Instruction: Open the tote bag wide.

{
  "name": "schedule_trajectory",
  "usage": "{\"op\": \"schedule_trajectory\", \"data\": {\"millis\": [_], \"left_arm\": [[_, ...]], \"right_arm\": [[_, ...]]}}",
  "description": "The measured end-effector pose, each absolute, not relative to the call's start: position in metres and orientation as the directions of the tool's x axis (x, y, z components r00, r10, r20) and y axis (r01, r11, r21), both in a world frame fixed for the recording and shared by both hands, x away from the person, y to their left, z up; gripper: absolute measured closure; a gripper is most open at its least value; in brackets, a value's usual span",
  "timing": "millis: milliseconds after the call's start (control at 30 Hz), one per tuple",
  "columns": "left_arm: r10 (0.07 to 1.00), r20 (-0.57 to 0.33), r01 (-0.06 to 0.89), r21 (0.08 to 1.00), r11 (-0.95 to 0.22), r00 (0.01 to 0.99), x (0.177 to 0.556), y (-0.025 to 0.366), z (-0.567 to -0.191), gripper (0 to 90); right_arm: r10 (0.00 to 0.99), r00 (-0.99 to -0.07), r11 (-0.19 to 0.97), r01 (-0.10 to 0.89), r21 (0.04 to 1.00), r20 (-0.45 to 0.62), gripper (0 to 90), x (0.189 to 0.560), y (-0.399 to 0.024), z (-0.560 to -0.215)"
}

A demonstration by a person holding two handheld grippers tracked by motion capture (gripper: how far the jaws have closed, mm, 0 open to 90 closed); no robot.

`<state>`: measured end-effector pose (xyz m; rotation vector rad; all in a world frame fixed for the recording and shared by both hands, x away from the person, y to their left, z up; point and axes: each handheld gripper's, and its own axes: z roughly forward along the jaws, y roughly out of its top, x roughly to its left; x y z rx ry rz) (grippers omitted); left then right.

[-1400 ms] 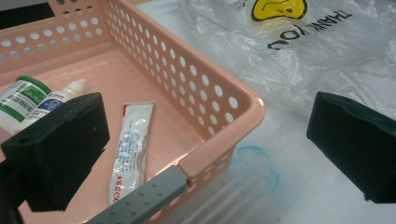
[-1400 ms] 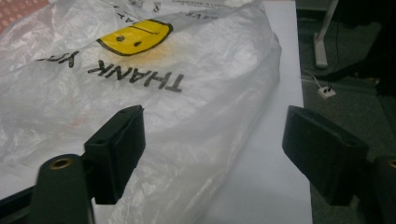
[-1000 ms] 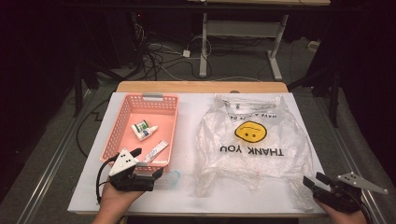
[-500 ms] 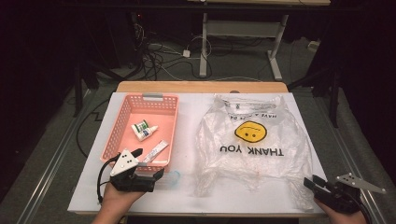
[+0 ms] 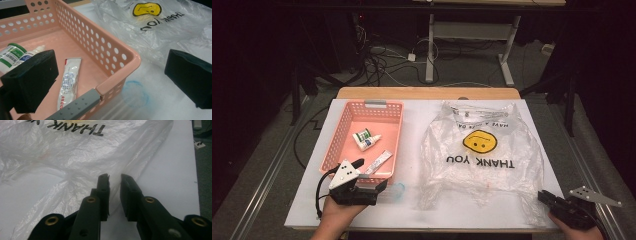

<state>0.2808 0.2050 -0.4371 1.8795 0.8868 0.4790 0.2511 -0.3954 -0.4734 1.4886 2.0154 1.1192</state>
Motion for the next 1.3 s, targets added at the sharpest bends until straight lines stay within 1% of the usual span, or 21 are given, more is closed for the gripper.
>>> {"op": "schedule_trajectory", "data": {"millis": [167, 400, 467, 633, 933, 1100, 1133, 1200, 1300], "left_arm": [[0.755, -0.053, 0.371, 0.892, -0.258, 0.654, 0.281, 0.205, -0.437, 0.0], [0.757, -0.056, 0.368, 0.896, -0.25, 0.651, 0.281, 0.207, -0.437, 0.0], [0.757, -0.059, 0.368, 0.897, -0.246, 0.651, 0.282, 0.208, -0.437, 0.0], [0.763, -0.069, 0.37, 0.9, -0.23, 0.642, 0.283, 0.21, -0.436, 0.0], [0.765, -0.077, 0.378, 0.898, -0.225, 0.639, 0.284, 0.214, -0.437, 0.0], [0.765, -0.077, 0.375, 0.9, -0.223, 0.639, 0.283, 0.214, -0.436, 0.0], [0.765, -0.076, 0.374, 0.9, -0.223, 0.639, 0.283, 0.214, -0.436, 0.0], [0.766, -0.077, 0.373, 0.901, -0.221, 0.639, 0.283, 0.215, -0.436, 0.0], [0.766, -0.075, 0.372, 0.902, -0.221, 0.639, 0.283, 0.216, -0.435, 0.0]], "right_arm": [[0.913, -0.389, 0.151, 0.597, 0.788, 0.119, 85.8, 0.249, -0.389, -0.471], [0.87, -0.49, 0.267, 0.553, 0.789, 0.049, 86.2, 0.244, -0.357, -0.46], [0.856, -0.516, 0.288, 0.543, 0.789, 0.043, 86.9, 0.242, -0.346, -0.457], [0.799, -0.601, 0.363, 0.496, 0.789, 0.01, 90.0, 0.239, -0.319, -0.453], [0.686, -0.727, 0.45, 0.426, 0.785, 0.001, 90.0, 0.231, -0.269, -0.45], [0.632, -0.775, 0.475, 0.39, 0.789, 0.002, 90.0, 0.224, -0.249, -0.448], [0.636, -0.772, 0.468, 0.38, 0.798, -0.005, 84.7, 0.222, -0.248, -0.446], [0.639, -0.769, 0.431, 0.378, 0.819, 0.019, 80.8, 0.221, -0.251, -0.439], [0.677, -0.736, 0.39, 0.351, 0.851, -0.007, 75.5, 0.22, -0.263, -0.427]]}}
